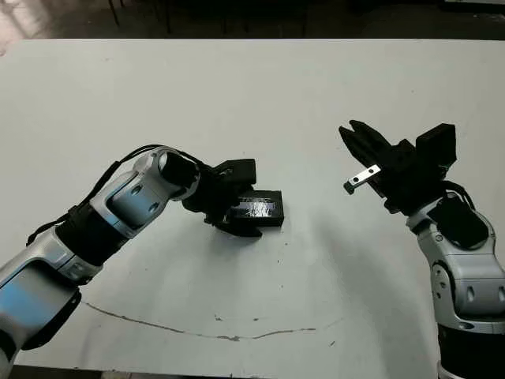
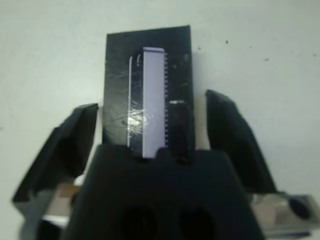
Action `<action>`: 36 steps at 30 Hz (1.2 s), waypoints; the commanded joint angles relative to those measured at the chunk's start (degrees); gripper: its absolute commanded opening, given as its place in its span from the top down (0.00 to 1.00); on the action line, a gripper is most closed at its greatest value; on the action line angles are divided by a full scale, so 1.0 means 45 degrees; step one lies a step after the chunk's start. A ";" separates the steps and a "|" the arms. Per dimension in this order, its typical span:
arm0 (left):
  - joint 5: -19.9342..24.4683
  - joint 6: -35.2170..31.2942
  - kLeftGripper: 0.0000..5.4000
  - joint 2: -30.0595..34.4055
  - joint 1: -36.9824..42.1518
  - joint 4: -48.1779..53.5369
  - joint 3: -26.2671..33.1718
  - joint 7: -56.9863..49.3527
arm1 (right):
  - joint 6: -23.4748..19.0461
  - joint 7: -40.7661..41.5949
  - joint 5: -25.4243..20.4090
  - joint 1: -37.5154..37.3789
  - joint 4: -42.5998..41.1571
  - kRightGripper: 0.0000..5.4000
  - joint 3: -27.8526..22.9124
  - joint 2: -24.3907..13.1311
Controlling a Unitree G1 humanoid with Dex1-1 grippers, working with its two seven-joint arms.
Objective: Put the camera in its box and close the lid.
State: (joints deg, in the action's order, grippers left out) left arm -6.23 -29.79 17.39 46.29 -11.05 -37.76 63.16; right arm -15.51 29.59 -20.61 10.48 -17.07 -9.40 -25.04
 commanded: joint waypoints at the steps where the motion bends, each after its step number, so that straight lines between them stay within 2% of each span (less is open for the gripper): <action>1: -0.0558 0.0494 0.10 0.1074 -0.1678 -0.0554 -0.0912 0.0459 | -0.0131 0.0115 -0.0083 -0.0100 0.0145 1.00 -0.0005 -0.0109; 4: -0.0511 0.0817 0.00 0.1722 -0.2015 -0.0331 -0.0730 0.0545 | -0.0118 0.0126 -0.0050 -0.0121 0.0096 1.00 0.0009 -0.0118; 7: -0.0256 0.0732 0.00 0.2397 -0.2643 0.0016 -0.0304 0.0455 | -0.0080 0.0086 0.0027 -0.0195 0.0022 1.00 0.0027 -0.0123; 15: 0.0111 0.2902 0.00 0.4195 -0.4451 0.0134 0.1438 -0.0433 | -0.0151 0.0115 0.0000 -0.0191 0.0060 1.00 0.0034 -0.0131; 19: 0.0399 0.3945 0.00 0.5004 -0.5218 0.0123 0.2778 -0.1081 | -0.0151 0.0161 0.0018 -0.0121 0.0144 1.00 0.0075 -0.0144; 24: 0.1469 0.2454 0.00 0.5722 -0.5987 0.0971 0.4293 -0.1067 | -0.0106 0.0115 0.0193 -0.0064 0.0134 1.00 0.0117 -0.0247; 27: 0.2195 -0.0079 0.00 0.5970 -0.6305 0.2332 0.5538 -0.1782 | -0.0063 0.0249 0.0037 0.0006 0.0242 1.00 0.0113 -0.0217; 30: 0.2581 -0.2455 0.00 0.5439 -0.6413 0.3963 0.7101 -0.3554 | -0.0057 0.0285 0.0044 0.0070 0.0313 1.00 0.0137 -0.0217; 33: 0.2250 -0.3043 0.02 0.4402 -0.6448 0.5507 0.8086 -0.5910 | -0.0106 0.0221 0.0092 0.0105 0.0295 1.00 0.0170 -0.0196; 35: 0.2074 -0.2550 0.07 0.3063 -0.6607 0.6258 0.8559 -0.7765 | 0.0030 0.0243 0.0075 0.0100 0.0311 1.00 0.0189 -0.0130; 36: 0.2066 -0.1838 0.11 0.2246 -0.6782 0.6520 0.8734 -0.8649 | 0.0084 0.0230 0.0092 0.0094 0.0307 1.00 0.0201 -0.0107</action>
State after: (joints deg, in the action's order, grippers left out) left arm 3.72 -40.06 31.62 17.77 17.08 0.79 28.21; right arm -15.43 30.42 -20.40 11.15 -16.20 -8.82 -25.48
